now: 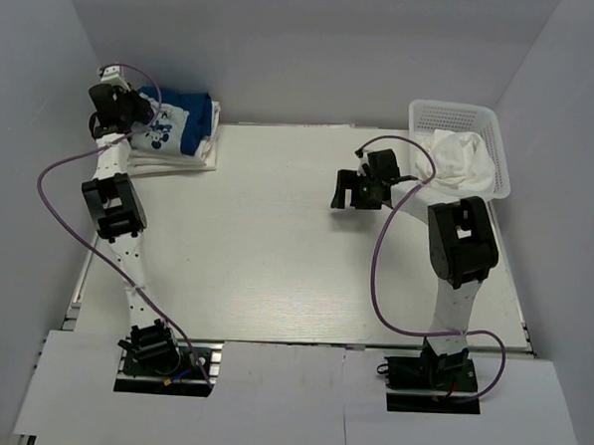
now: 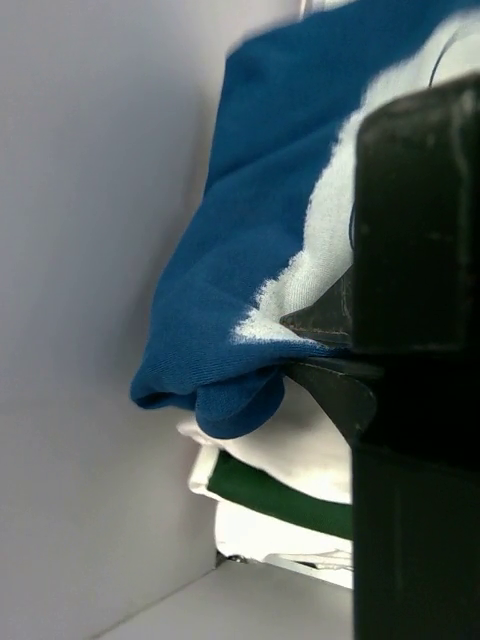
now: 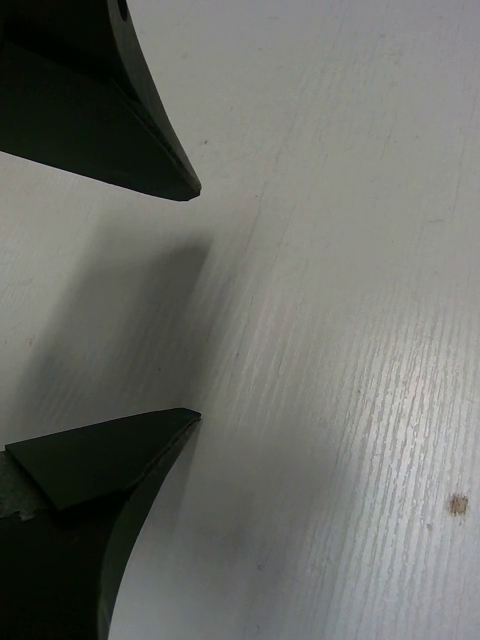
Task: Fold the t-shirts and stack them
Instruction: Put the neatly folded tshirt into the corner of the board with the left arm
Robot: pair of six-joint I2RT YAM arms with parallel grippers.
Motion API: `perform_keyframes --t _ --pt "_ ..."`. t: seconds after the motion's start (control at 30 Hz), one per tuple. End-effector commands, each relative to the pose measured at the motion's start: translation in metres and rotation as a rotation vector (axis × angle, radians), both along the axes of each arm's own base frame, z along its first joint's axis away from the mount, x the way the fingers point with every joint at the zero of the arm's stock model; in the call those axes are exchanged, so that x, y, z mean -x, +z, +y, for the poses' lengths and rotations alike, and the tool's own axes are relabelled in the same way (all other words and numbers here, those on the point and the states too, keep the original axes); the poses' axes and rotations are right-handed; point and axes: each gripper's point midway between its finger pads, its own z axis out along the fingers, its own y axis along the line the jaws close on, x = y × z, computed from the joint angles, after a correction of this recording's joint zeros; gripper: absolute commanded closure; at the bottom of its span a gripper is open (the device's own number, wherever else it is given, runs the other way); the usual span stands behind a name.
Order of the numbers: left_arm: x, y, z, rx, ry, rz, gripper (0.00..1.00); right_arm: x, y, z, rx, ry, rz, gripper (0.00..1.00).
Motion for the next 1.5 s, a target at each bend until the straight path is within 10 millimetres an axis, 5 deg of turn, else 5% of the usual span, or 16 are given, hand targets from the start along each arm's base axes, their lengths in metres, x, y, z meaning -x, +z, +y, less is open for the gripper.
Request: perform_keyframes --t 0.0,0.1,0.13,0.23,0.6,0.93,0.97,1.03,1.07,1.1,1.13,1.23,1.3,1.33,1.37,1.47 --pt "-0.009 0.004 0.016 -0.019 0.055 -0.048 0.89 0.001 0.004 0.002 0.016 0.010 0.007 0.10" --pt "-0.006 -0.018 0.018 -0.001 0.077 -0.009 0.58 -0.001 0.005 0.001 0.018 0.007 0.006 0.10" --pt "-0.004 -0.029 0.022 0.000 0.101 0.013 0.32 -0.001 0.005 0.002 0.017 0.007 0.005 0.10" --pt "-0.002 -0.021 0.028 -0.010 0.140 0.008 0.01 0.000 0.010 0.005 0.003 0.013 -0.002 0.10" --pt "0.030 0.065 0.043 0.076 0.453 -0.007 0.00 -0.007 0.041 0.010 -0.017 0.022 -0.094 0.10" --pt "0.080 0.095 0.000 0.108 0.471 0.083 0.00 0.020 0.082 0.004 -0.083 0.032 -0.221 0.10" --pt "0.086 0.084 -0.015 0.107 0.453 0.122 0.00 0.018 0.088 0.006 -0.100 0.034 -0.253 0.10" --pt "0.105 0.114 -0.036 0.111 0.412 0.085 0.00 0.033 0.093 0.003 -0.125 0.039 -0.256 0.10" --pt "0.116 0.088 -0.060 0.118 0.356 0.145 0.00 0.037 0.091 0.004 -0.139 0.039 -0.261 0.10" --pt "0.131 0.123 -0.076 0.130 0.321 0.069 0.00 0.043 0.097 0.002 -0.161 0.031 -0.267 0.10" --pt "0.141 0.122 -0.090 0.155 0.297 0.068 0.00 0.049 0.099 0.004 -0.181 0.053 -0.269 0.10" --pt "0.189 0.049 -0.144 0.256 0.206 0.208 0.00 0.062 0.103 0.005 -0.220 0.057 -0.282 0.10" --pt "0.218 0.062 -0.180 0.320 0.115 0.176 0.00 0.070 0.107 0.002 -0.247 0.038 -0.301 0.10" --pt "0.240 0.030 -0.199 0.360 0.058 0.246 0.00 0.069 0.110 0.001 -0.252 0.030 -0.325 0.10" --pt "0.254 0.042 -0.208 0.364 0.021 0.212 0.00 0.071 0.112 -0.004 -0.252 0.006 -0.332 0.10" --pt "0.284 0.023 -0.227 0.379 -0.022 0.243 0.00 0.074 0.116 -0.006 -0.256 0.004 -0.372 0.10"
